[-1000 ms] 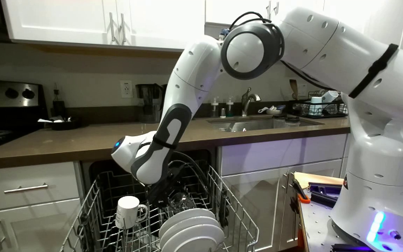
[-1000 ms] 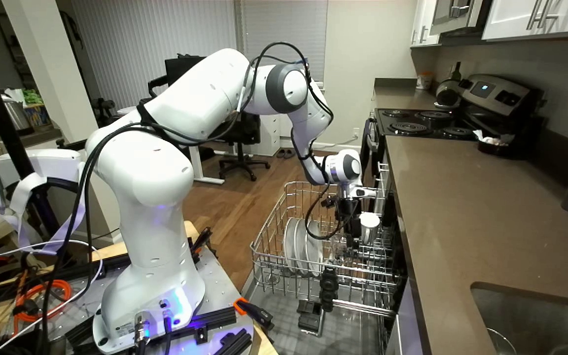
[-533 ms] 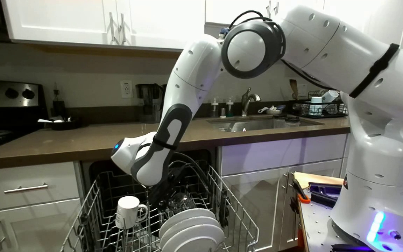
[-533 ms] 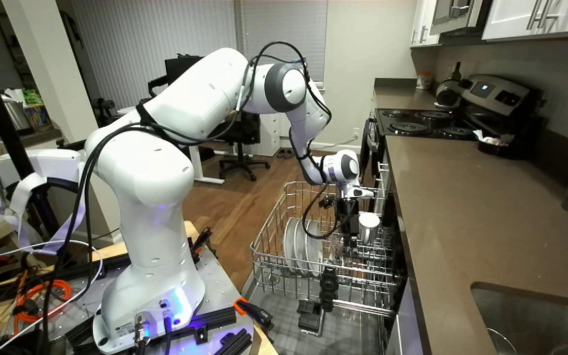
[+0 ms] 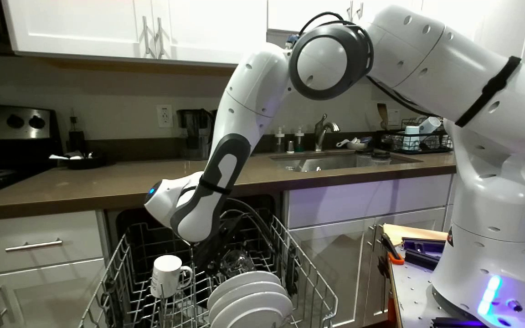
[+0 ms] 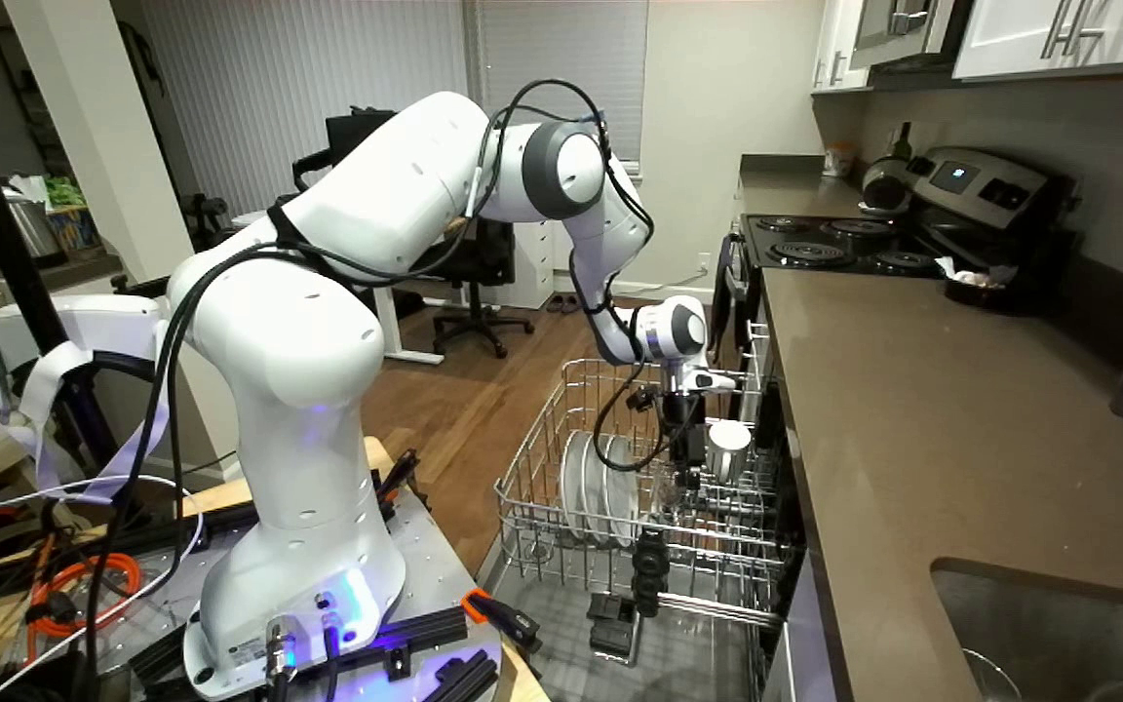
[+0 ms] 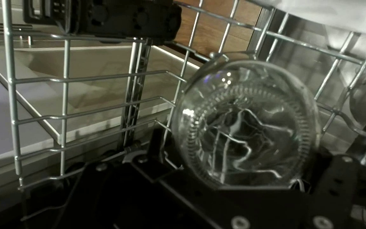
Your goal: Move the glass jar to the left side of the dishwasher
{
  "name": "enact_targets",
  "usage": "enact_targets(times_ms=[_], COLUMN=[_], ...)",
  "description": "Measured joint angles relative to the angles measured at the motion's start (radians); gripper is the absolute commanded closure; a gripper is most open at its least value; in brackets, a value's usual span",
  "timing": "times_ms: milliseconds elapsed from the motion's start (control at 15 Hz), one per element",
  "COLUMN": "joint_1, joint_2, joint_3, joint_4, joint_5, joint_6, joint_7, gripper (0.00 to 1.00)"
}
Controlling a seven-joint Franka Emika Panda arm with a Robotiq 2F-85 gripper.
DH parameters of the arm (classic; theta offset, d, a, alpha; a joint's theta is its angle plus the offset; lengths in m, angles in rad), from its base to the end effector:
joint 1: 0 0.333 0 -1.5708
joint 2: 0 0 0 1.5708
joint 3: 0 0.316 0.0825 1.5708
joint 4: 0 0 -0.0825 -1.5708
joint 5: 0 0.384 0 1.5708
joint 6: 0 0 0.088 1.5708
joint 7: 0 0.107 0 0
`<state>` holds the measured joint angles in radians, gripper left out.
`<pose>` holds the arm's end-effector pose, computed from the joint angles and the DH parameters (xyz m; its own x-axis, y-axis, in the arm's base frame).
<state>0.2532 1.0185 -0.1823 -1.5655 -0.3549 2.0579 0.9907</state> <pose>0.6161 0.0293 0.0227 0.8096 -0.5868 -0.0158 -0.4508 -0.6387 0.6236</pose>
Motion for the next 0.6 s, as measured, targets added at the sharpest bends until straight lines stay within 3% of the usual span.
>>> enact_targets(times_ms=[467, 533, 600], joint_1=[0.002, 0.003, 0.003], joint_2=[-0.034, -0.043, -0.052], joint_3=[0.009, 0.011, 0.012], joint_4=[-0.044, -0.055, -0.067], joint_5=[0.0, 0.0, 0.0], joint_6=[-0.028, -0.032, -0.034], joint_7=[0.002, 0.002, 0.002], gripper=[0.0, 0.25, 0.26])
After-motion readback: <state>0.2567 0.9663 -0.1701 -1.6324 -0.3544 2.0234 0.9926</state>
